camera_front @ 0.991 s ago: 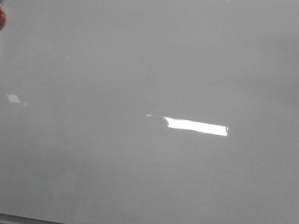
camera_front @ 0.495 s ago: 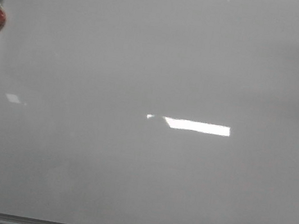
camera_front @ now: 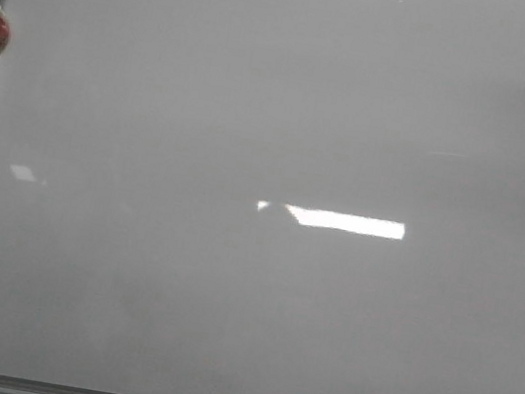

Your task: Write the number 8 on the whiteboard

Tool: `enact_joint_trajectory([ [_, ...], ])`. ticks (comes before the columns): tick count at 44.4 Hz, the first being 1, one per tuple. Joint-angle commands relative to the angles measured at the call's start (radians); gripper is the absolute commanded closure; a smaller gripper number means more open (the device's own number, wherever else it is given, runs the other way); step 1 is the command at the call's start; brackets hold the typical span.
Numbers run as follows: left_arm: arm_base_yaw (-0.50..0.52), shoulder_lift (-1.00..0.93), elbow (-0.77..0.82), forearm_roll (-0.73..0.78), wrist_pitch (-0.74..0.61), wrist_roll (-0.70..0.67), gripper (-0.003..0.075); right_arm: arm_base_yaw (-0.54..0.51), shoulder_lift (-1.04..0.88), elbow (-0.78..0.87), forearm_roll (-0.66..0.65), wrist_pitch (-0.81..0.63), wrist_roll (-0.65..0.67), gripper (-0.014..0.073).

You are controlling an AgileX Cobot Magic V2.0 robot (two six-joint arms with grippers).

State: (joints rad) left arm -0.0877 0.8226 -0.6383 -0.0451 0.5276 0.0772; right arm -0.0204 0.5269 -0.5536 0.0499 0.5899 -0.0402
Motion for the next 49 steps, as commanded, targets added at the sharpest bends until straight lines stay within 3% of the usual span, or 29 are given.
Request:
enact_joint_trajectory([
  [1, -0.057, 0.038, -0.033, -0.015, -0.131, 0.0, 0.0213, -0.009, 0.01, -0.025, -0.01, -0.066, -0.01, -0.0031],
  [18, -0.083, 0.294, -0.037, -0.082, -0.494, -0.004, 0.0298, -0.009, 0.01, -0.025, -0.01, -0.066, -0.01, -0.0031],
  [43, -0.083, 0.615, -0.188, -0.082, -0.592, -0.004, 0.0304, -0.009, 0.01, -0.025, -0.01, -0.065, -0.01, -0.0031],
  [49, -0.083, 0.643, -0.201, -0.082, -0.593, -0.004, 0.0363, -0.009, 0.01, -0.025, -0.01, -0.065, -0.01, -0.0031],
])
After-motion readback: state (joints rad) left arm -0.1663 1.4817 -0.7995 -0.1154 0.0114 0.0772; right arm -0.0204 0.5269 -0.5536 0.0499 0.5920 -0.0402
